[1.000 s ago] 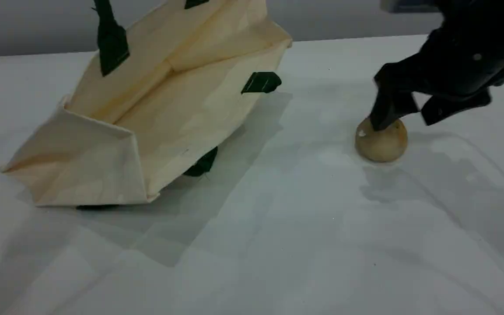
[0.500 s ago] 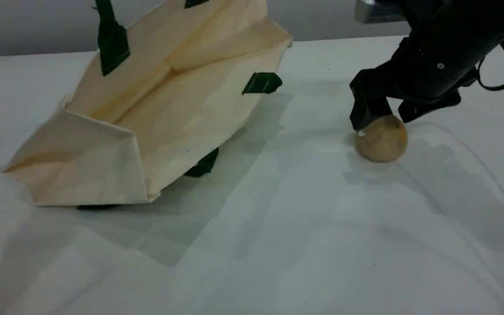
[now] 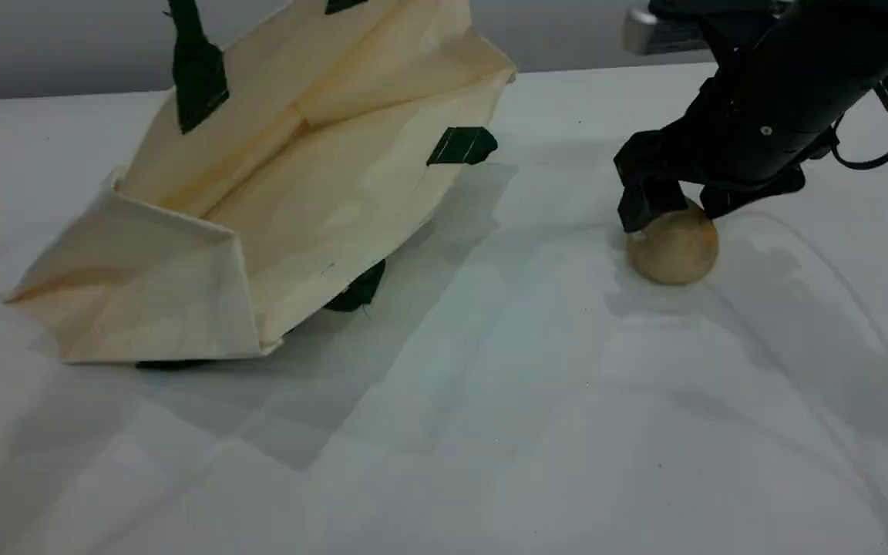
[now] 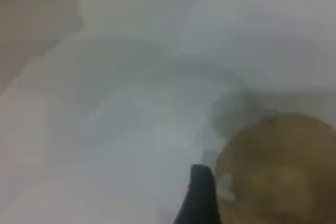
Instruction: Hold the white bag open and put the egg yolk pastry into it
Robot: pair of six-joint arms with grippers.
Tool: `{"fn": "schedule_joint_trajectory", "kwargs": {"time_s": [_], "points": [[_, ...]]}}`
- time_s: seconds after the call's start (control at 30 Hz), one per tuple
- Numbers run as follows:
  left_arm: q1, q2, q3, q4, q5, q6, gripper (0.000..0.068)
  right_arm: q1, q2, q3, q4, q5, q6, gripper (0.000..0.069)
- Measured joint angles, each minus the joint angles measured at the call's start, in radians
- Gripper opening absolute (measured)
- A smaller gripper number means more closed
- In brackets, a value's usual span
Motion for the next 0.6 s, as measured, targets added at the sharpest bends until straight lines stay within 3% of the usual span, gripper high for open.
{"fn": "schedule_joint_trajectory", "kwargs": {"time_s": [0.6], "points": [[0.0, 0.0, 0.0, 0.001, 0.0, 0.0, 0.0093, -0.001, 0.069, -0.001, -0.011, -0.029, -0.005, 0.0517]]}}
